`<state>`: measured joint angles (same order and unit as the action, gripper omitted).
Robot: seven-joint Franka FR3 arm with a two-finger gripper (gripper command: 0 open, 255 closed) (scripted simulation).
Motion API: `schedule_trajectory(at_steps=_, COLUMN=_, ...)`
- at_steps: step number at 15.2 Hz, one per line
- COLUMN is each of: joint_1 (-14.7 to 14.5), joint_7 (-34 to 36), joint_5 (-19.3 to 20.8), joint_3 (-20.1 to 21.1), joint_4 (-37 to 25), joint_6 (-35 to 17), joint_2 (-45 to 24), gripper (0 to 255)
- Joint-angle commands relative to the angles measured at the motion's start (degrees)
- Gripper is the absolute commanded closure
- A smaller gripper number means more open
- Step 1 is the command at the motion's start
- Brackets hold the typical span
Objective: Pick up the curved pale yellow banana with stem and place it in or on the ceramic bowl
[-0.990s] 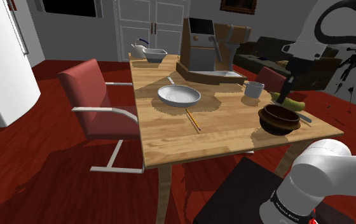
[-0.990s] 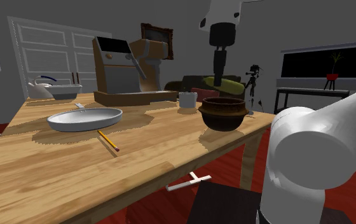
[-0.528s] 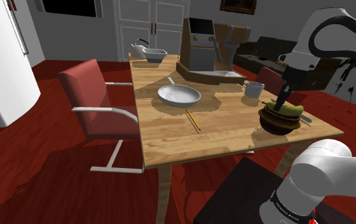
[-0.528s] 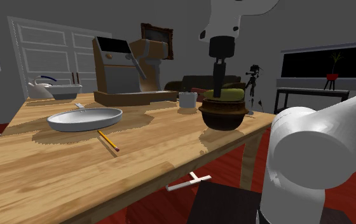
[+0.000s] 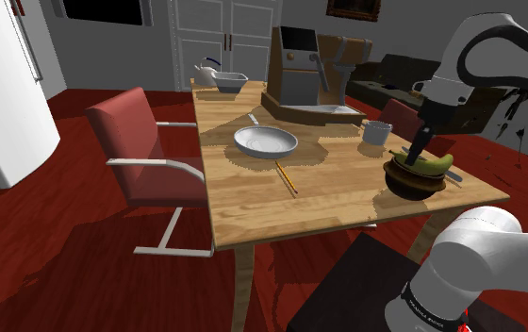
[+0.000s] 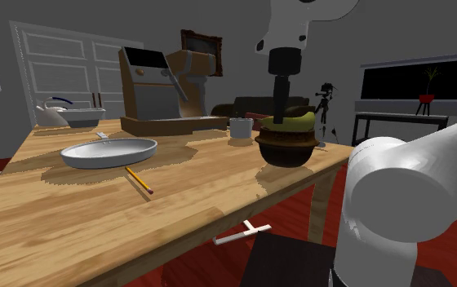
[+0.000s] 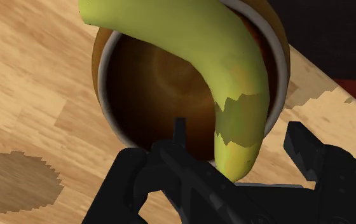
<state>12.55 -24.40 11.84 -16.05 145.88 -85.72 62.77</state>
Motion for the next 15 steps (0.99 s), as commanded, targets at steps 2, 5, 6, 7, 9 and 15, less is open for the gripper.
schedule_trajectory(at_steps=2, joint_1=0.0, joint_7=0.0, joint_5=0.0, joint_3=0.0, joint_4=0.0, joint_6=0.0, joint_2=0.0, gripper=0)
schedule_trajectory(at_steps=5, joint_1=-0.2, joint_7=-0.1, joint_5=-0.3, joint_3=0.3, joint_4=-2.3, joint_6=1.5, joint_2=-0.7, gripper=0)
schedule_trajectory(at_steps=6, joint_1=-0.4, joint_7=-0.2, joint_5=-0.7, joint_3=0.6, joint_4=-4.6, joint_6=3.0, joint_2=-1.5, gripper=0)
schedule_trajectory(at_steps=7, joint_1=-0.6, joint_7=-0.2, joint_5=-1.0, joint_3=0.9, joint_4=-6.9, joint_6=4.5, joint_2=-2.4, gripper=0)
schedule_trajectory(at_steps=9, joint_1=-0.8, joint_7=-0.3, joint_5=-1.2, joint_3=1.1, joint_4=-8.8, joint_6=5.7, joint_2=-3.1, gripper=0)
schedule_trajectory(at_steps=15, joint_1=-0.8, joint_7=-0.3, joint_5=-1.2, joint_3=1.1, joint_4=-8.8, joint_6=5.7, joint_2=-3.1, gripper=0)
